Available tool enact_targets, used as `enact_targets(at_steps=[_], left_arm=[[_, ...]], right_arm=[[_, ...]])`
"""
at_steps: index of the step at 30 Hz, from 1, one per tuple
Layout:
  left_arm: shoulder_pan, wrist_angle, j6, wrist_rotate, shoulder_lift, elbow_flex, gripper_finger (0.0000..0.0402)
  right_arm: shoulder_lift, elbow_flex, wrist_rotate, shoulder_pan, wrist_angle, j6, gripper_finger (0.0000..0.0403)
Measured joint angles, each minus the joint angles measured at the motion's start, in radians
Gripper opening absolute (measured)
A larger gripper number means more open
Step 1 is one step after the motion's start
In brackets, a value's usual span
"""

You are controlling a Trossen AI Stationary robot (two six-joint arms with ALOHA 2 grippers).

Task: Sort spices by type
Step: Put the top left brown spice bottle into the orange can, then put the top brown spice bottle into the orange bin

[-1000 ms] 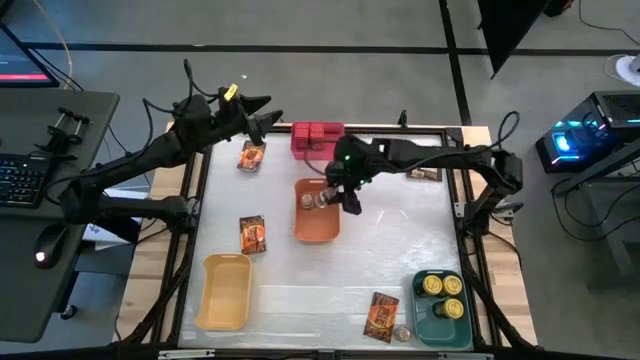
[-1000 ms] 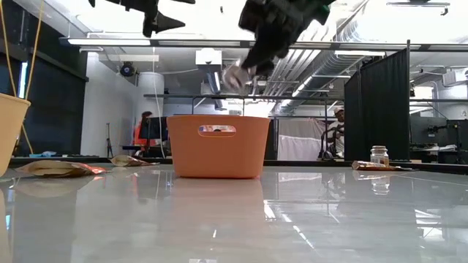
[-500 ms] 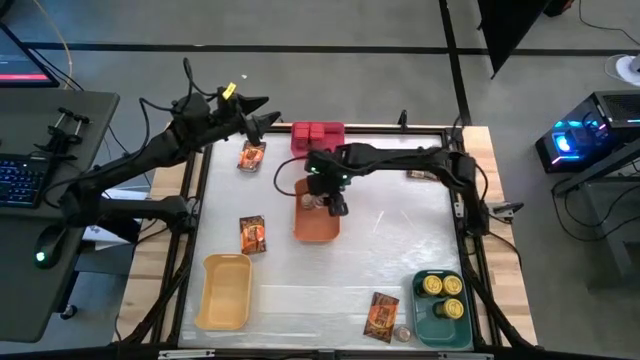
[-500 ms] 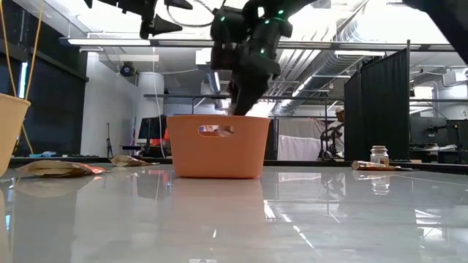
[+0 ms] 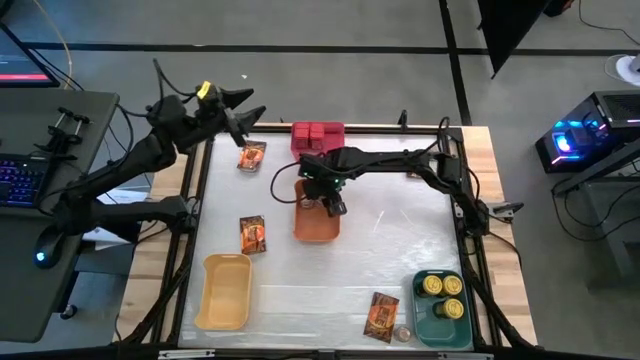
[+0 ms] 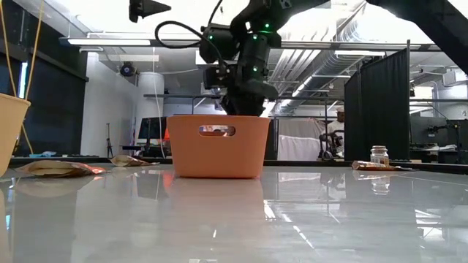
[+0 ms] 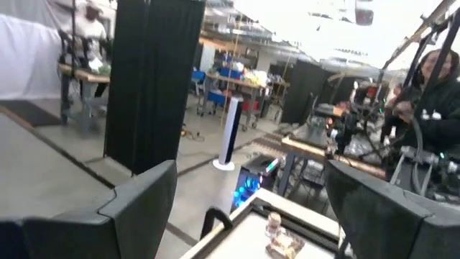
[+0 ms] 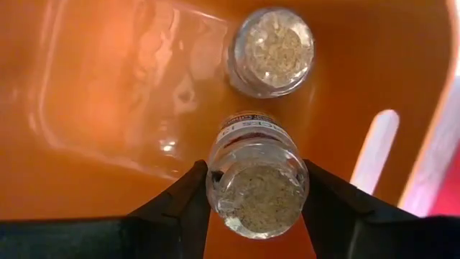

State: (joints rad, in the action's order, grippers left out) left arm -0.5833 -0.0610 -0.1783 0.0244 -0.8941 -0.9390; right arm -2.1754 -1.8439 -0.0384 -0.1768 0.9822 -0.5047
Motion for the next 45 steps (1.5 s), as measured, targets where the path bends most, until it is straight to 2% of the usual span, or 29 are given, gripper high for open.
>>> enact_targets(at_steps=[2,6,9,17,23,27,32,36,40,45], left_arm=[[0.000,-0.008,0.000,-0.011,0.015,0.000,0.0337],[0.000,-0.012,0.009,-0.014,0.038,0.000,0.0337],[0.000,-0.013,0.009,-0.014,0.047,0.000,0.0337],[0.000,-0.025,0.058,-0.033,0.049,0.000,0.0337],[-0.013,-0.086,0.085,-0.034,0.049,0.000,0.0337],[-0.038,-0.096,0.086,-0.036,0.049,-0.014,0.0337],[-0.067,-0.079,0.086,-0.036,0.037,-0.014,0.0337],[-0.086,-0.075,0.086,-0.036,0.003,-0.014,0.0337],[-0.099,-0.076,0.039,0.000,-0.047,-0.014,0.0337],[-0.099,-0.089,-0.015,0.017,-0.095,-0.013,0.0337]], right_arm=[[0.000,0.000,0.004,0.001,-0.013,0.000,0.0189],[0.002,0.000,0.030,0.001,-0.019,0.004,0.0259],[0.002,-0.001,0.049,0.000,-0.025,0.006,0.0282],[0.002,-0.066,0.024,0.000,0.025,0.004,0.0289],[0.002,-0.202,-0.090,-0.013,0.120,-0.001,0.0290],[0.002,-0.318,-0.125,-0.040,0.188,0.007,0.0285],[0.003,-0.423,-0.179,-0.105,0.305,0.011,0.0253],[0.004,-0.402,-0.259,-0.217,0.443,0.064,0.0206],[0.029,-0.301,-0.309,-0.334,0.532,0.080,0.0136],[0.195,-0.045,-0.313,-0.450,0.421,0.129,0.0042]])
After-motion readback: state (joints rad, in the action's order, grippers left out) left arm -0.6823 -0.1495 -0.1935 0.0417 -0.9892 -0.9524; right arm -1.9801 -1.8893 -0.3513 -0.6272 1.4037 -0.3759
